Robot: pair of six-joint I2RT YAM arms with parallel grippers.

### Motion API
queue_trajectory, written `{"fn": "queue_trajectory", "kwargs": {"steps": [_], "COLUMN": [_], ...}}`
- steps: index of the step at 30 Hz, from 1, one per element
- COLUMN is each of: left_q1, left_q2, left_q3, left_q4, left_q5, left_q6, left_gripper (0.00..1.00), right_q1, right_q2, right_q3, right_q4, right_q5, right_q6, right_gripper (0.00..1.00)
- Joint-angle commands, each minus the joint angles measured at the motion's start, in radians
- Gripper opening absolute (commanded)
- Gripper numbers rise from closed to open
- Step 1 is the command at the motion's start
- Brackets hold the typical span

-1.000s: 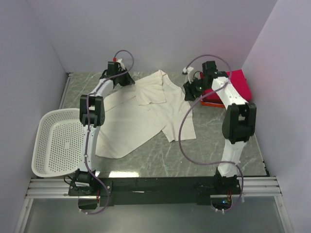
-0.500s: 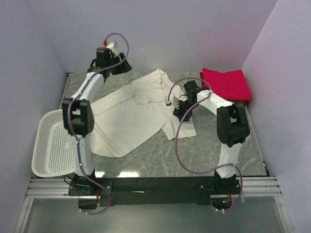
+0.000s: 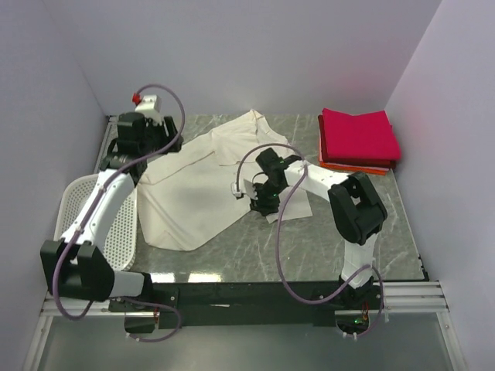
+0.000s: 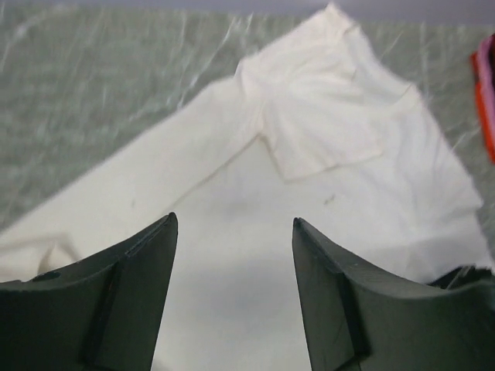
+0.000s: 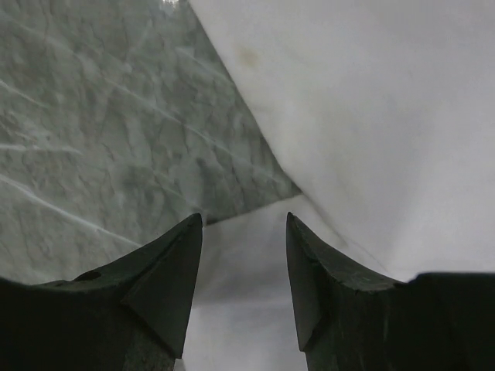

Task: Fold and stack the t-shirts
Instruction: Fold the tshirt

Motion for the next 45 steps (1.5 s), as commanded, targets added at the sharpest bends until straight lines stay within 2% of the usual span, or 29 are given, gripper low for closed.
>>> {"fn": "queue_trajectory", "kwargs": {"steps": [1,5,10,13,17,18,21,25,29,40,43,44,45], "left_q1": [0.0,-0.001,0.0,0.0,0.0,0.0,0.0,0.0,0.0,0.0,0.0,0.0,0.0], "left_q2": [-0.15,-0.219,-0.238,-0.24,-0.241,-0.243,-0.25,-0.249,-0.243,-0.247,-0.249,-0.249,-0.25], "left_q3": [-0.149,-0.271,-0.328,-0.336,-0.345,-0.346,-0.35,-0.348,-0.346,-0.348,-0.35,-0.353,-0.351], "left_q4": [-0.015,-0.009,-0.006,0.002,0.002,-0.001,-0.003,-0.006,-0.012,-0.011,-0.009,-0.006,-0.006], "left_q5": [-0.051,-0.037,-0.027,-0.024,-0.019,-0.019,-0.031,-0.028,-0.025,-0.018,-0.014,-0.013,-0.013], "left_q6": [0.037,0.04,0.035,0.029,0.029,0.032,0.04,0.046,0.052,0.052,0.051,0.049,0.049], "left_gripper": [0.66,0.66,0.66,0.66,0.66,0.66,0.66,0.66,0.65,0.65,0.65,0.65,0.65], "right_q1": [0.005,-0.002,-0.081,-0.169,-0.252,-0.275,-0.326,-0.369,-0.394,-0.4,-0.4,-0.401,-0.403], "right_q2": [0.017,0.071,0.056,0.137,0.273,0.321,0.375,0.462,0.53,0.574,0.573,0.58,0.584], "right_q3": [0.026,0.101,0.196,0.328,0.539,0.564,0.641,0.747,0.831,0.905,0.906,0.911,0.917], "right_q4": [0.062,0.049,-0.043,-0.049,-0.061,-0.054,-0.057,-0.076,-0.125,-0.237,-0.239,-0.247,-0.248], "right_q5": [0.057,0.116,0.002,0.028,0.157,0.227,0.292,0.308,0.274,0.17,0.176,0.177,0.183], "right_q6": [0.094,0.119,0.095,0.208,0.413,0.491,0.572,0.679,0.717,0.753,0.761,0.762,0.771], "right_gripper": [0.54,0.54,0.53,0.5,0.46,0.46,0.52,0.58,0.58,0.48,0.36,0.21,0.14]}}
